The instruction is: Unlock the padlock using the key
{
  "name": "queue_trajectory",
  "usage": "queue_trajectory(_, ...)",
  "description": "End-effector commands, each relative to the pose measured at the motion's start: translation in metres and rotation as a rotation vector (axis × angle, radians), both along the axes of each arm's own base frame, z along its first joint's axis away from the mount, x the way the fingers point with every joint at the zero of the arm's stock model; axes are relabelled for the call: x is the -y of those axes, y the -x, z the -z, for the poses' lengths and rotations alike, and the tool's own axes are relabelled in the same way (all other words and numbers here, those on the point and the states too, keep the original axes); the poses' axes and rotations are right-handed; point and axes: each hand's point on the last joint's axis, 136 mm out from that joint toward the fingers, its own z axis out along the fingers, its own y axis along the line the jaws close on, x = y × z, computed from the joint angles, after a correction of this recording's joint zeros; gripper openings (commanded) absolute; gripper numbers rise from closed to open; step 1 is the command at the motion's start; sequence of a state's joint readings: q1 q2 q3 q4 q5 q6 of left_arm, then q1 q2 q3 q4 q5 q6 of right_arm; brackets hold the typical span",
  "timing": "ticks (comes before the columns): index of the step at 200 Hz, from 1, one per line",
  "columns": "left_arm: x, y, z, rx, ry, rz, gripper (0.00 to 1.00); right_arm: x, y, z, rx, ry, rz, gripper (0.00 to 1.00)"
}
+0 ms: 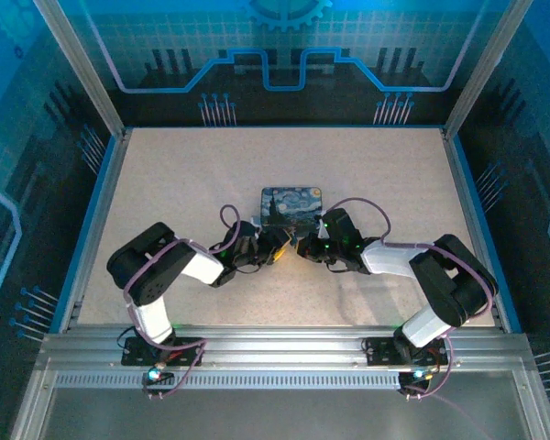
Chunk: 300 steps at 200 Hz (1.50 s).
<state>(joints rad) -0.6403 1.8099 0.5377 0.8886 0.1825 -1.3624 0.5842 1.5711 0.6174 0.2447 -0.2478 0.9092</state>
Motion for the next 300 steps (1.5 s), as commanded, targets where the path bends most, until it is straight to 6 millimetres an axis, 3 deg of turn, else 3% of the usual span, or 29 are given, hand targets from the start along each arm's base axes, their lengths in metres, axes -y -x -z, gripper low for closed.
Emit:
queue_trajectory(1,0.009,-0.004,-0.008,0.017,0.069,0.010,0.47,-0.007,0.006,0.003,-0.043,0.001,-0.020,0.00)
queue_trajectory(124,0.026,-0.009,-0.006,0.033,0.115,0.046,0.42,-0.008,0.006,0.003,-0.052,-0.001,-0.021,0.00)
queue_trajectory(208,0.027,-0.011,-0.012,0.067,0.105,0.056,0.24,-0.007,0.005,-0.002,-0.050,-0.019,-0.009,0.00)
queue_trajectory(300,0.027,-0.016,-0.024,0.114,0.073,0.069,0.11,0.022,0.007,-0.011,0.024,0.015,0.017,0.35)
